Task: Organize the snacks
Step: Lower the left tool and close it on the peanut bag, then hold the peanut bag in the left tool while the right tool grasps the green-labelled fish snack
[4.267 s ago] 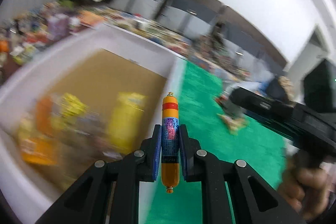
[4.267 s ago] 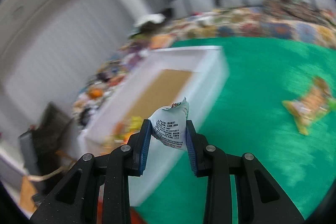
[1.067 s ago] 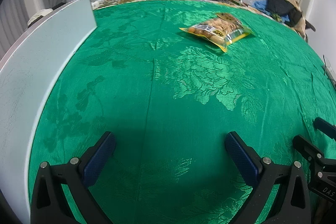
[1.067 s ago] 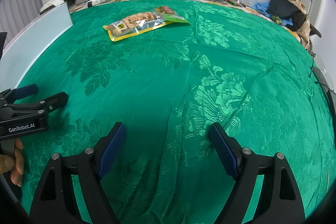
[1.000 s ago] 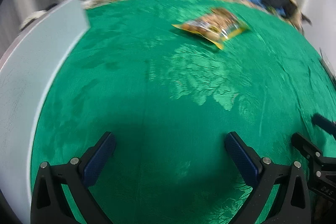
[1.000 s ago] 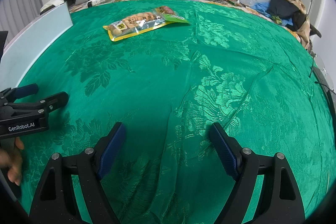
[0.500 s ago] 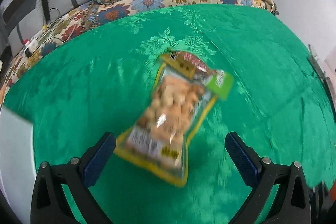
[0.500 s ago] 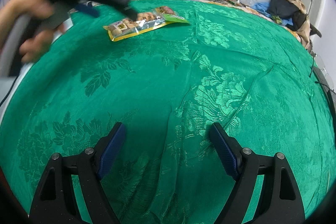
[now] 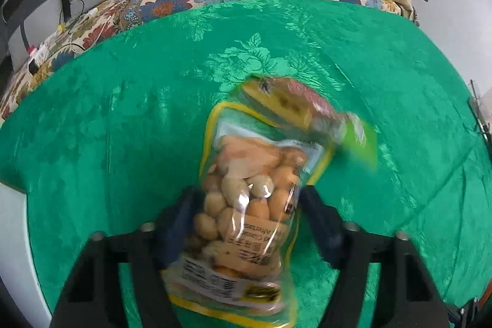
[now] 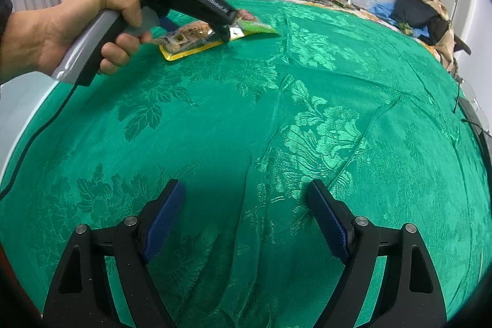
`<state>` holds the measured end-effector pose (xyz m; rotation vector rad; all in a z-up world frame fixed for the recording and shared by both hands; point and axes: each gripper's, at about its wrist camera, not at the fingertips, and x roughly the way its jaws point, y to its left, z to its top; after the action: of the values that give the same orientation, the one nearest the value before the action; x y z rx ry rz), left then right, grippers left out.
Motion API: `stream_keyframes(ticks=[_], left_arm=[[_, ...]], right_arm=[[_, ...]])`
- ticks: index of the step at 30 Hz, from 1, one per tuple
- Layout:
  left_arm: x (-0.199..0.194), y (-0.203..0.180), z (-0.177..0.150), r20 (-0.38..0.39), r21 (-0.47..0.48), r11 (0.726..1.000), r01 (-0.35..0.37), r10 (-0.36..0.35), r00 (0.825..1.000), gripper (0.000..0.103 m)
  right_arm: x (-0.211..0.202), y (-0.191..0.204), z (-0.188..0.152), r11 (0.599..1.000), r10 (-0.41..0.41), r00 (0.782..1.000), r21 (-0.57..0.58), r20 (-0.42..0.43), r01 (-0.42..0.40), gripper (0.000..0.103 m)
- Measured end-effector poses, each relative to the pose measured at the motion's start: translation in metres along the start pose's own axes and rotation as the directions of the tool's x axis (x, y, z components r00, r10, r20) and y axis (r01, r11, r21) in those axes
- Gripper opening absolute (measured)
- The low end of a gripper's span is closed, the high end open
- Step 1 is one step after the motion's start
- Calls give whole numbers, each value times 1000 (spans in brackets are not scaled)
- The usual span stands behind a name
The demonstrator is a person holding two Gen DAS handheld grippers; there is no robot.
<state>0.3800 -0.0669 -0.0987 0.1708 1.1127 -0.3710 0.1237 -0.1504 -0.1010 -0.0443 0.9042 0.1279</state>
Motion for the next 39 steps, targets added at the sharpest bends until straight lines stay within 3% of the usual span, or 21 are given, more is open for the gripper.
stream_keyframes(ticks=[5,14,18,23,25,28,39], left_arm=[[-28,11,-49,23,-81,997,-21,23,999,57],[-90,75,-167,63,-274,955,-116,138,988,57],[-94,101,-192,86,-369,926,-73,112,990,62],[-83,78,-199,104,-253,954,-159,190,976,90],[-82,74,-202,136,-239,954,-183,219,966,100],[-82,79,-201,140,-280,944,-174,219,966,103],[-81,79,-201,152,-281,944,-174,223,963,103]], right_arm=[[0,0,0,1000,0,1000,0,0,0,85],[0,0,0,1000,1,1000,1,1,-1,85],[1,0,0,1000,1,1000,1,1,-1,85],[1,0,0,1000,1,1000,2,1,-1,85],[1,0,0,1000,1,1000,2,1,-1,85],[1,0,0,1000,1,1000,2,1,-1,85],[1,1,0,1000,1,1000,2,2,-1,85]])
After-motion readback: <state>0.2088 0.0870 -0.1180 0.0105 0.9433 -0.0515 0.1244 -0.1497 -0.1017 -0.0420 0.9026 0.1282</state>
